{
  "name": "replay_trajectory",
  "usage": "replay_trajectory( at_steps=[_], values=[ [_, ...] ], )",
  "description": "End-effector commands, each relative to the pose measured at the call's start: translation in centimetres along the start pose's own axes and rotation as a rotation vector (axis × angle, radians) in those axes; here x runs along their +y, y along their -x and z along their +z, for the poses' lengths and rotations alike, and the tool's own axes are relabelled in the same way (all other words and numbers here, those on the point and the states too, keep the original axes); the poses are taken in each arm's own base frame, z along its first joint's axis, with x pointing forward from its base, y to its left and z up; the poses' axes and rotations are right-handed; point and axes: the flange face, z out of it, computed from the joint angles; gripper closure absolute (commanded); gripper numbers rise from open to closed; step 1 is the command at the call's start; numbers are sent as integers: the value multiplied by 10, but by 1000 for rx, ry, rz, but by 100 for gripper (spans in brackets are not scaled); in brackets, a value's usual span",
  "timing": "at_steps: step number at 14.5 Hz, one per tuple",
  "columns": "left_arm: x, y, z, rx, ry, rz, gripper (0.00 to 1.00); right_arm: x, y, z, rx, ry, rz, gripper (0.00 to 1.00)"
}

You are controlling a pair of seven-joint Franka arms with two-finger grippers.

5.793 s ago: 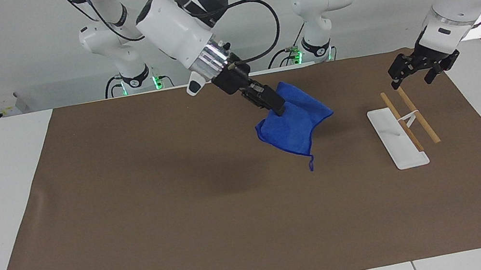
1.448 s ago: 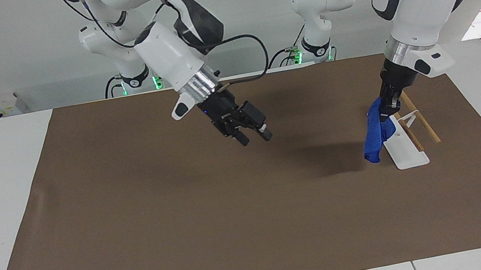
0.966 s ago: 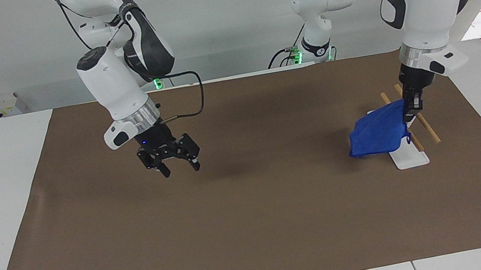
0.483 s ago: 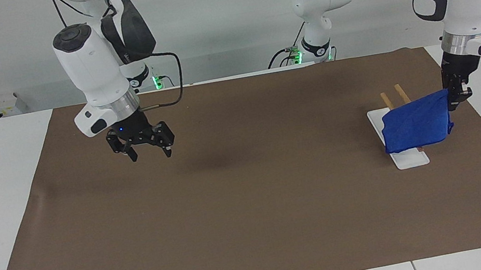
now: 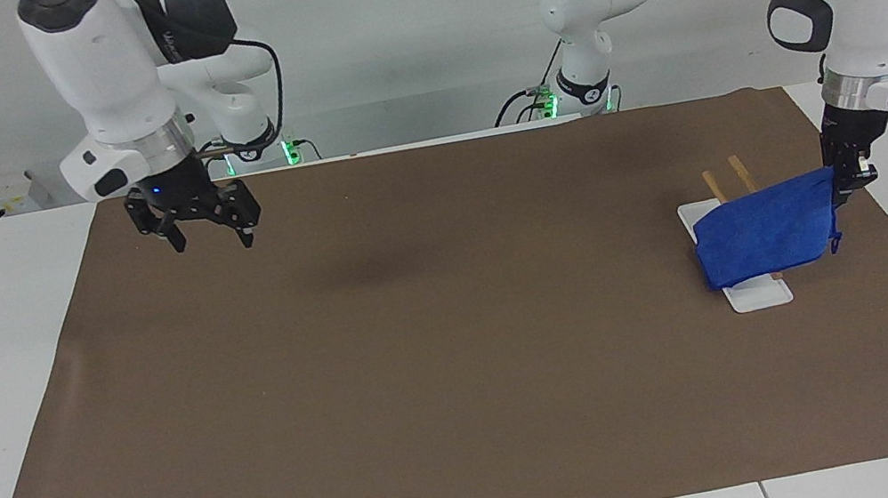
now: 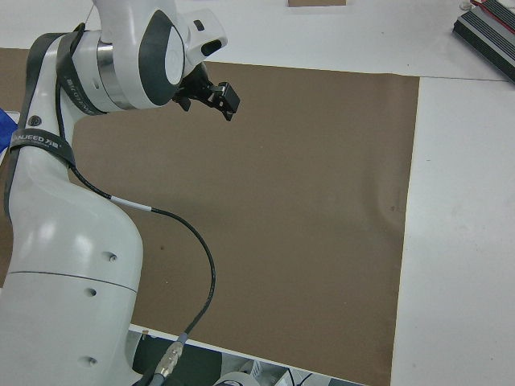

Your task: Right arm passes towel to left arm to hang

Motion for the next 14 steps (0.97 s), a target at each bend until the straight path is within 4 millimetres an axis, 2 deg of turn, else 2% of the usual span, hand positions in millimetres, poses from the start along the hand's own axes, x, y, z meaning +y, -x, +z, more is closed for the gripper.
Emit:
replay_trajectory(
  at_steps=[1, 3, 7, 8, 9, 10, 12, 14],
  values=[
    [-8, -9, 25, 14, -5, 13, 100, 48, -6, -16, -34, 8, -19, 0],
    [-26, -28, 39, 11, -34, 22, 100, 73, -4, -23, -71, 7, 12, 0],
    [-31, -30, 50, 5, -47, 21, 100, 84, 14, -6, -110, 11, 32, 0],
    [-31, -30, 50, 3, -51, 16, 33, 85, 13, -8, -100, 10, 37, 0],
    [-27, -29, 48, 4, -46, 19, 0, 77, 14, -8, -101, 12, 30, 0],
    [-19, -30, 42, 11, -32, 19, 0, 85, 13, -7, -105, 12, 42, 0],
    [3, -40, 24, 33, 2, 26, 0, 83, 13, -7, -103, 14, 40, 0],
    [20, -39, 2, 26, -4, 49, 0, 79, 14, -9, -98, 11, 33, 0]
  ],
)
